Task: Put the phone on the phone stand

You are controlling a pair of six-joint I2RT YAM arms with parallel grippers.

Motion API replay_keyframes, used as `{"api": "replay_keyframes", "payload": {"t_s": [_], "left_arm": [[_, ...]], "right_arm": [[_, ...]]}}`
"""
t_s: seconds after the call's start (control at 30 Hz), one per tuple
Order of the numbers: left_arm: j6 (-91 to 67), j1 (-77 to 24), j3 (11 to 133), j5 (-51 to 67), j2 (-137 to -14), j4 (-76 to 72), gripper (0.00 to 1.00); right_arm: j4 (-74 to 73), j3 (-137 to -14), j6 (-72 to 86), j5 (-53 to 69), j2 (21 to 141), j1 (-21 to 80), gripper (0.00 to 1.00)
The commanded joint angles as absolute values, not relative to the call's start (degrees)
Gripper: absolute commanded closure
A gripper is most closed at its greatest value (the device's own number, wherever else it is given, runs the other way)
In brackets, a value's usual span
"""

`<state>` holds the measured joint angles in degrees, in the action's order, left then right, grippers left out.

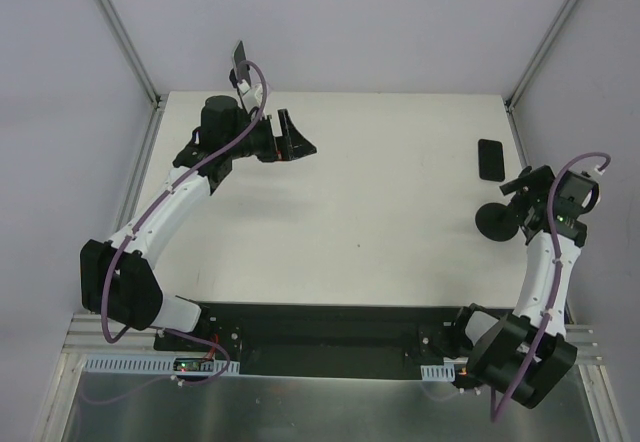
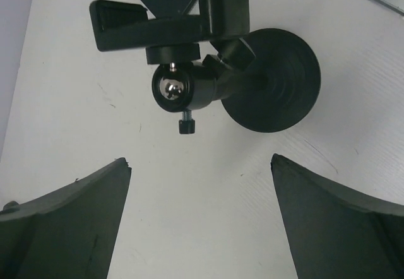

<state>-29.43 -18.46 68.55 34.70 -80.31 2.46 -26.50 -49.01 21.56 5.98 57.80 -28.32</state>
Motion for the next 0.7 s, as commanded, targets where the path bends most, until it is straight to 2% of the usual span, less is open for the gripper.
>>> {"api": "replay_keyframes", "payload": {"t_s": [0.0, 0.1, 0.23, 0.4, 0.53, 0.67], "left_arm": [[-31.29, -19.34, 69.52, 37.97, -79.8, 0.62, 0.1], [-31.64, -19.42, 69.17, 37.97, -80.24, 0.44, 0.1], [-32.78, -19.42, 69.0, 39.28, -81.56, 0.18, 0.1], [-33.84, -19.42, 68.91, 40.34, -81.74, -1.13, 0.1], [-32.61, -19.77, 68.29, 39.55, -81.56, -1.58, 0.1], [-33.48, -19.78, 68.47, 40.16, -82.79, -1.67, 0.1]], "right_arm": [[-23.73, -53.61, 18.99, 3.87, 59.67, -28.65, 0.08], [-24.52, -55.45, 16.18, 0.97, 62.92, -28.65, 0.16], [-23.12, -56.34, 13.01, -2.17, 64.6, -27.08, 0.32], [-23.55, -58.35, 10.11, -7.47, 67.14, -23.56, 0.36], [-24.17, -60.29, 9.06, -12.37, 69.25, -21.01, 0.47], [-25.14, -61.26, 7.47, -14.41, 71.28, -19.87, 0.53]]}}
